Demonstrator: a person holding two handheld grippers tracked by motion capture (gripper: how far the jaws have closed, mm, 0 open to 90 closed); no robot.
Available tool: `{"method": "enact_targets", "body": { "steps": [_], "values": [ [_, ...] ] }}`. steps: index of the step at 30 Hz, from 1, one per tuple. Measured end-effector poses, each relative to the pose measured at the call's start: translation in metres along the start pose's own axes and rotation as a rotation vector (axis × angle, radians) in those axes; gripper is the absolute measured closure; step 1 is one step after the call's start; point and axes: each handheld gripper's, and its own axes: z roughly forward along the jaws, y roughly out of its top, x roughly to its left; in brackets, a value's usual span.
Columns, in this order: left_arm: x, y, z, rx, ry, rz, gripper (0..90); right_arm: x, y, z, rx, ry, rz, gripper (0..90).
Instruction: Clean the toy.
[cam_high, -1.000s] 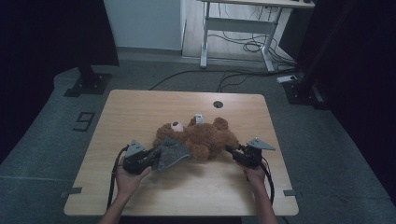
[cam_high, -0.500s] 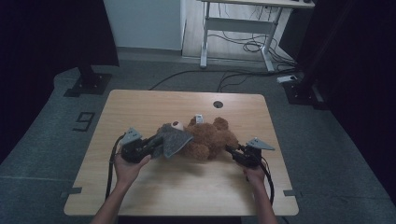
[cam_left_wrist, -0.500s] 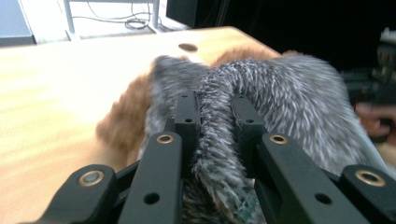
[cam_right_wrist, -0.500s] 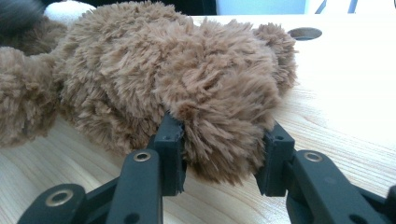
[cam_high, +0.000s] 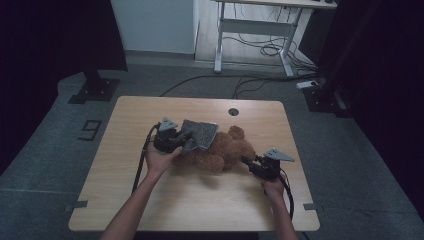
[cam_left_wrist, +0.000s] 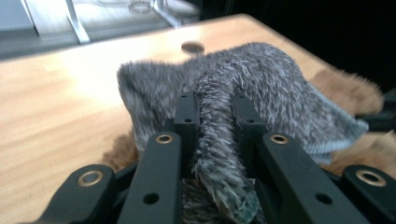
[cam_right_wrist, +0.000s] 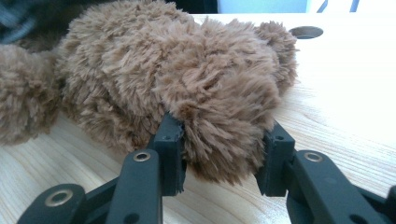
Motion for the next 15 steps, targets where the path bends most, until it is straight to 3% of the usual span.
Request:
{"method": "enact_targets", "body": {
  "steps": [9, 11, 12, 15],
  "values": [
    [0.000, -0.026, -0.004, -0.013, -0.036, -0.028, 76.0, 0.002, 0.001, 0.000, 0.035, 0.014, 0.009, 58.1],
    [-0.001, -0.035, -0.006, -0.031, -0.054, -0.046, 76.2, 0.005, 0.003, -0.003, 0.051, 0.013, -0.014, 55.3],
    [-0.002, -0.041, -0.007, -0.042, -0.064, -0.052, 76.4, 0.008, 0.006, -0.008, 0.047, -0.002, -0.023, 48.5],
    [-0.004, -0.046, -0.008, -0.054, -0.075, -0.063, 76.6, 0.010, 0.010, -0.012, 0.035, -0.012, -0.015, 41.0]
  ]
}}
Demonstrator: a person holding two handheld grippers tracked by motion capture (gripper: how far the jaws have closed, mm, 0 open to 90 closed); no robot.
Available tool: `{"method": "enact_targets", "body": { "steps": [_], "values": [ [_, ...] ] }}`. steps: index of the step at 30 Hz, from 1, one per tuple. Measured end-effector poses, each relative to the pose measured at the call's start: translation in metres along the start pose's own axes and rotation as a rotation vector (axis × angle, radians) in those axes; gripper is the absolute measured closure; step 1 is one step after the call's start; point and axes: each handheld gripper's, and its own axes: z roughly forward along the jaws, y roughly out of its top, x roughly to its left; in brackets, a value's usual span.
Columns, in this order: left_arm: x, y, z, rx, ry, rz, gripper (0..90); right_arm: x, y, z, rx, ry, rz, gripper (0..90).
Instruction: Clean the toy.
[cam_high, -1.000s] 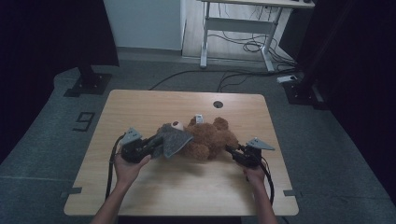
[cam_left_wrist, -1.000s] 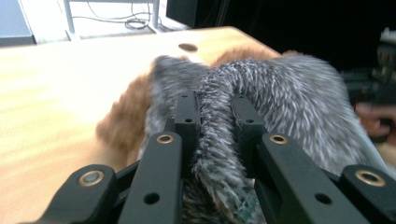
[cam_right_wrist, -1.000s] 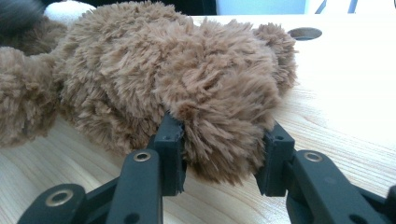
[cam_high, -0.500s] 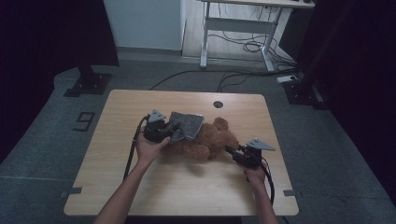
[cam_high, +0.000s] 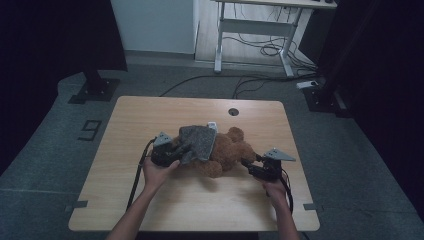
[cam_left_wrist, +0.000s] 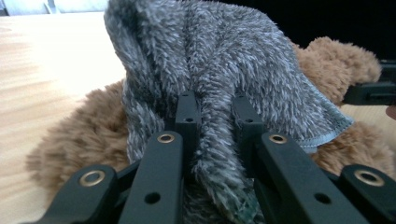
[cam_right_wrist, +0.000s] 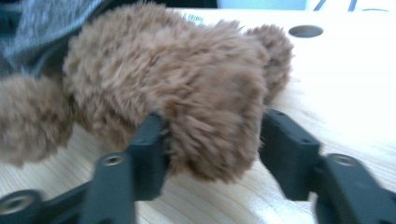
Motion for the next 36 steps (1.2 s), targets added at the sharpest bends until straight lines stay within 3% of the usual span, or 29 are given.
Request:
{"method": "enact_targets", "body": {
  "steps": [1, 4, 11, 13, 14, 15, 17, 19, 20, 21, 22, 23, 24, 28, 29, 30, 31, 34, 36],
  "values": [
    [-0.002, -0.003, -0.001, -0.002, -0.009, -0.005, 76.6, 0.001, 0.004, -0.004, -0.015, -0.010, 0.004, 34.8],
    [-0.004, -0.006, -0.003, -0.003, -0.017, -0.014, 76.7, 0.004, 0.012, -0.008, -0.021, -0.013, -0.001, 30.3],
    [-0.010, -0.017, -0.006, -0.007, -0.027, 0.001, 76.9, 0.005, 0.036, -0.013, -0.055, 0.018, 0.038, 26.4],
    [-0.012, -0.020, -0.006, -0.005, -0.028, 0.004, 77.0, 0.008, 0.041, -0.002, 0.004, 0.055, 0.043, 23.2],
    [-0.013, -0.022, -0.005, 0.002, -0.034, 0.003, 77.0, 0.008, 0.041, -0.002, 0.004, 0.055, 0.043, 23.2],
    [-0.016, -0.026, -0.003, 0.030, -0.048, 0.008, 77.0, 0.012, 0.039, 0.009, 0.058, 0.074, 0.029, 22.5],
    [-0.018, -0.032, 0.000, 0.035, -0.055, 0.005, 77.0, 0.016, 0.034, 0.021, 0.113, 0.100, 0.015, 22.4],
    [-0.019, -0.033, 0.000, 0.030, -0.052, 0.002, 77.1, 0.018, 0.031, 0.025, 0.132, 0.106, 0.008, 23.6],
    [-0.019, -0.032, 0.001, 0.031, -0.049, 0.003, 77.1, 0.021, 0.026, 0.032, 0.166, 0.117, -0.003, 25.4],
    [-0.017, -0.031, 0.002, 0.038, -0.052, 0.000, 77.1, 0.024, 0.017, 0.040, 0.194, 0.111, -0.017, 37.1],
    [-0.017, -0.031, 0.002, 0.038, -0.052, 0.000, 77.1, 0.024, 0.017, 0.040, 0.194, 0.111, -0.017, 37.1],
    [-0.016, -0.029, 0.003, 0.041, -0.053, 0.001, 77.2, 0.022, 0.011, 0.043, 0.189, 0.118, -0.006, 45.3],
    [-0.016, -0.029, 0.003, 0.041, -0.053, 0.001, 77.2, 0.022, 0.011, 0.043, 0.189, 0.118, -0.006, 45.3],
    [-0.016, -0.026, 0.012, 0.042, -0.032, 0.020, 77.4, 0.020, 0.007, 0.046, 0.177, 0.065, -0.016, 51.8],
    [-0.015, -0.023, 0.019, 0.045, -0.027, 0.012, 77.4, 0.022, 0.007, 0.049, 0.159, 0.005, -0.035, 54.3],
    [-0.015, -0.023, 0.019, 0.045, -0.027, 0.012, 77.4, 0.022, 0.007, 0.049, 0.159, 0.005, -0.035, 54.3],
    [-0.014, -0.021, 0.023, 0.050, -0.025, 0.008, 77.4, 0.024, 0.008, 0.052, 0.142, -0.052, -0.066, 55.7],
    [-0.013, -0.017, 0.027, 0.064, -0.023, -0.004, 77.3, 0.024, 0.009, 0.055, 0.133, -0.072, -0.069, 56.2],
    [-0.013, -0.016, 0.026, 0.069, -0.024, -0.003, 77.2, 0.022, 0.007, 0.054, 0.127, -0.059, -0.064, 57.1]
  ]
}}
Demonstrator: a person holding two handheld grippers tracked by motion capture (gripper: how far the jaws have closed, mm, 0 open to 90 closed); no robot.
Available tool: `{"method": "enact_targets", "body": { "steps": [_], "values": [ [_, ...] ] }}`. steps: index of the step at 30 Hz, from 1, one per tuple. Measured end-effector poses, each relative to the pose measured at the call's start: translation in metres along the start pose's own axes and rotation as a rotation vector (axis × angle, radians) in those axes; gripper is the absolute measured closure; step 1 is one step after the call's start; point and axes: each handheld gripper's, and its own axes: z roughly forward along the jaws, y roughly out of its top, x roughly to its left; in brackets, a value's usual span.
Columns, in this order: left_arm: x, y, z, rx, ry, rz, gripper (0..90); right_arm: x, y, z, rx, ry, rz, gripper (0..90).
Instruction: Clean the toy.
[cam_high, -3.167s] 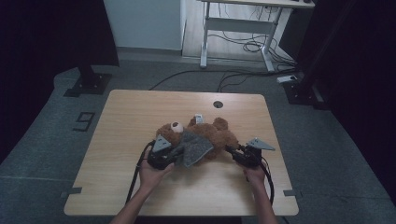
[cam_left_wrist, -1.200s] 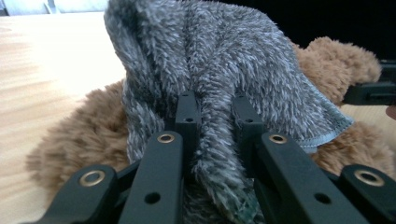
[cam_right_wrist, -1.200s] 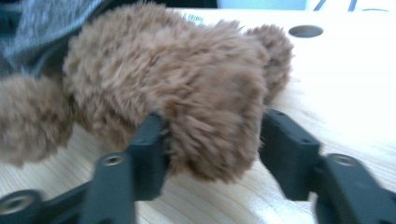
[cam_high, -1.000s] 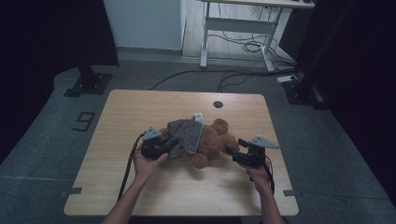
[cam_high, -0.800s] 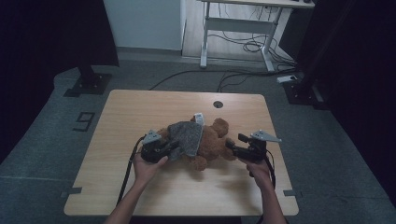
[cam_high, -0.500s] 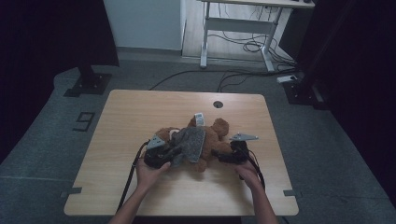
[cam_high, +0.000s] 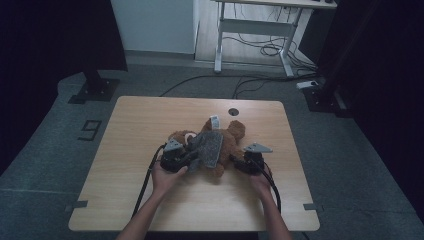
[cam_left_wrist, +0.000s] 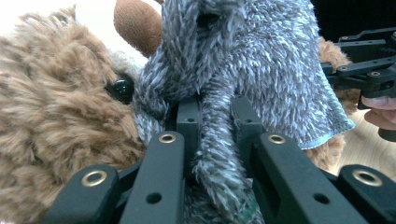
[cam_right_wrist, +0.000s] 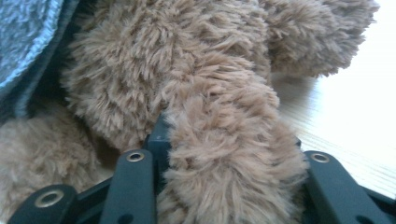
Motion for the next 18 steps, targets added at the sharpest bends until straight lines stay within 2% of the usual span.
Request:
{"method": "enact_targets", "body": {
  "steps": [1, 3, 5, 6, 7, 8, 9, 11, 12, 13, 14, 15, 18],
  "values": [
    [-0.002, -0.001, -0.004, 0.004, -0.001, 0.007, 77.1, 0.000, -0.003, -0.002, -0.003, 0.020, -0.010, 57.7],
    [-0.004, -0.001, -0.007, 0.001, 0.005, 0.011, 77.2, 0.000, -0.005, -0.003, -0.002, 0.028, -0.014, 57.8],
    [-0.011, -0.003, -0.013, -0.005, -0.001, -0.007, 77.2, -0.001, -0.013, -0.009, 0.006, 0.073, -0.010, 57.8],
    [-0.011, -0.003, -0.013, -0.005, -0.001, -0.007, 77.2, -0.001, -0.016, -0.009, 0.009, 0.079, -0.010, 57.7],
    [-0.020, -0.001, -0.016, -0.016, -0.005, 0.008, 77.2, -0.001, -0.019, -0.011, 0.010, 0.085, -0.011, 57.7],
    [-0.020, -0.001, -0.016, -0.016, -0.005, 0.008, 77.2, -0.001, -0.019, -0.011, 0.010, 0.085, -0.011, 57.7],
    [-0.027, 0.002, -0.017, -0.026, -0.014, 0.021, 77.2, -0.001, -0.021, -0.011, 0.009, 0.089, -0.007, 57.6],
    [-0.046, 0.017, -0.015, -0.054, -0.030, 0.063, 77.1, -0.001, -0.025, -0.013, 0.004, 0.106, -0.009, 57.6],
    [-0.046, 0.017, -0.015, -0.054, -0.030, 0.063, 77.1, -0.001, -0.025, -0.013, 0.004, 0.106, -0.009, 57.6],
    [-0.058, 0.029, -0.008, -0.063, -0.039, 0.090, 77.1, 0.000, -0.027, -0.013, -0.009, 0.110, -0.007, 57.7],
    [-0.058, 0.029, -0.008, -0.063, -0.039, 0.090, 77.0, 0.000, -0.027, -0.013, -0.009, 0.110, -0.007, 57.7],
    [-0.063, 0.035, -0.002, -0.063, -0.045, 0.094, 77.0, -0.001, -0.029, -0.013, -0.011, 0.114, -0.006, 57.6],
    [-0.077, 0.049, 0.023, -0.033, -0.047, 0.119, 76.9, 0.000, -0.031, -0.015, -0.013, 0.121, -0.004, 57.7]
  ]
}}
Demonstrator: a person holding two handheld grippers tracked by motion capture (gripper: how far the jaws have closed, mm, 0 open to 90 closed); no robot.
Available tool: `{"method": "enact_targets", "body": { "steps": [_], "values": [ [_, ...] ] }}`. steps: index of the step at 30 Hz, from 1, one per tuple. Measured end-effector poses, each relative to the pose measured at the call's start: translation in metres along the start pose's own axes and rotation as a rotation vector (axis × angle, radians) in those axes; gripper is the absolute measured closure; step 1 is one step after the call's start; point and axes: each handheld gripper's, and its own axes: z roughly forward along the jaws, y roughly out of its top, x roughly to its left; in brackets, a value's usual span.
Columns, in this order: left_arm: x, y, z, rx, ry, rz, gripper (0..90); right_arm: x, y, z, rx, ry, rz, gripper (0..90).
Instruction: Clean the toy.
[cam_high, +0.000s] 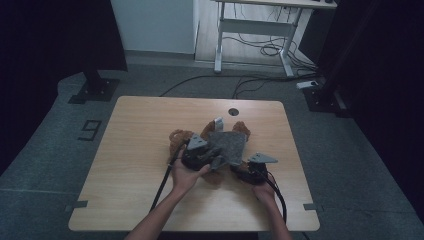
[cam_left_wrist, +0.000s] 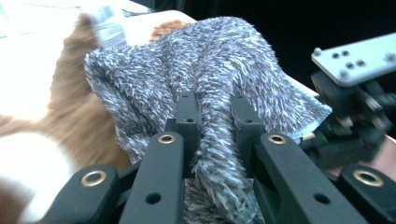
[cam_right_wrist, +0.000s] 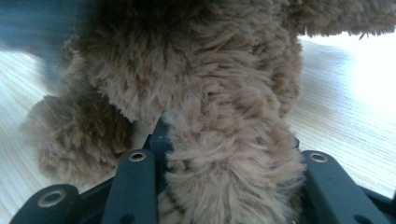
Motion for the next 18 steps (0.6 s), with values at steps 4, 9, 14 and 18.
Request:
{"method": "enact_targets", "body": {
  "steps": [4, 9, 14, 18],
  "values": [
    [-0.008, 0.003, 0.031, 0.048, 0.026, 0.028, 76.7, -0.001, -0.002, -0.002, 0.001, 0.006, 0.007, 57.7],
    [-0.003, -0.004, 0.034, 0.035, 0.046, 0.034, 76.9, -0.004, -0.004, -0.003, -0.005, 0.014, 0.020, 57.6],
    [0.005, -0.013, 0.014, 0.029, 0.087, 0.040, 76.9, -0.003, -0.004, -0.004, 0.002, 0.012, 0.015, 57.5],
    [0.025, -0.020, -0.009, 0.030, 0.175, 0.042, 76.9, -0.003, -0.004, -0.004, 0.002, 0.011, 0.024, 57.5]
  ]
}}
